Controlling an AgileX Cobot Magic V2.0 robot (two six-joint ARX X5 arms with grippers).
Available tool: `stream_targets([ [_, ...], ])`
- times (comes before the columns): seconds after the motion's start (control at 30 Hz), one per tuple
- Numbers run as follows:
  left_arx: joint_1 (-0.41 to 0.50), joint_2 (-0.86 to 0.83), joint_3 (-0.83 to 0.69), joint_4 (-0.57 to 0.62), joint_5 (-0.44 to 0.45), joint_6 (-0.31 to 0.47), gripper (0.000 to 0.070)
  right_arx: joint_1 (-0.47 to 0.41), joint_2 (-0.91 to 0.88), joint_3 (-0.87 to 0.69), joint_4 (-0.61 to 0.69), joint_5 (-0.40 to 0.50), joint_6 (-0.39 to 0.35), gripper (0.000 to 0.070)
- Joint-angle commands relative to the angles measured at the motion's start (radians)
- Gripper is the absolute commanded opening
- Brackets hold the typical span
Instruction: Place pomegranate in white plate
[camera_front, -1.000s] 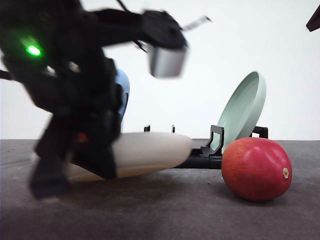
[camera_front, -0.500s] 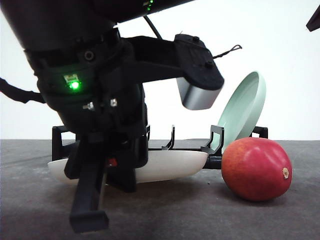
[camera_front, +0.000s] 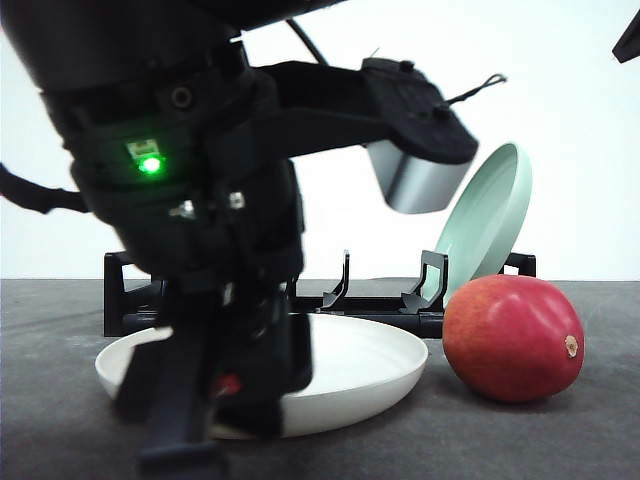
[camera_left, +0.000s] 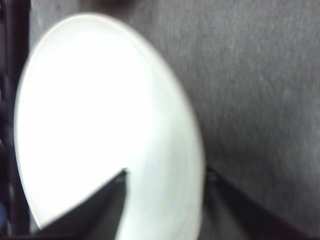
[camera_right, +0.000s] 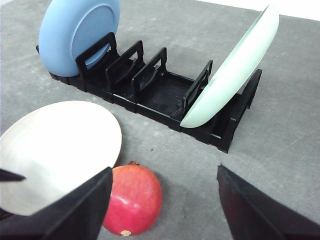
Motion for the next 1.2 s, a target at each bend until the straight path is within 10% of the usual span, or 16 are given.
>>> stream_targets([
  [0.0, -0.010, 0.018, 0.045, -0.057, 0.002, -0.094, 0.0410, 0.005, 0.003, 0.013, 0.011, 0.000, 0.011, 0.0418],
  [0.43, 0.233, -0.207, 0.103, -0.221, 0.547, -0.384, 0.0482, 0.005, 0.003, 0.013, 0.039, -0.001, 0.011, 0.0418],
  [1.17, 1.106, -0.660, 0.052, -0.148, 0.814, -0.383, 0.0476, 0.006, 0.005, 0.013, 0.026, -0.073, 0.103, 0.0425],
])
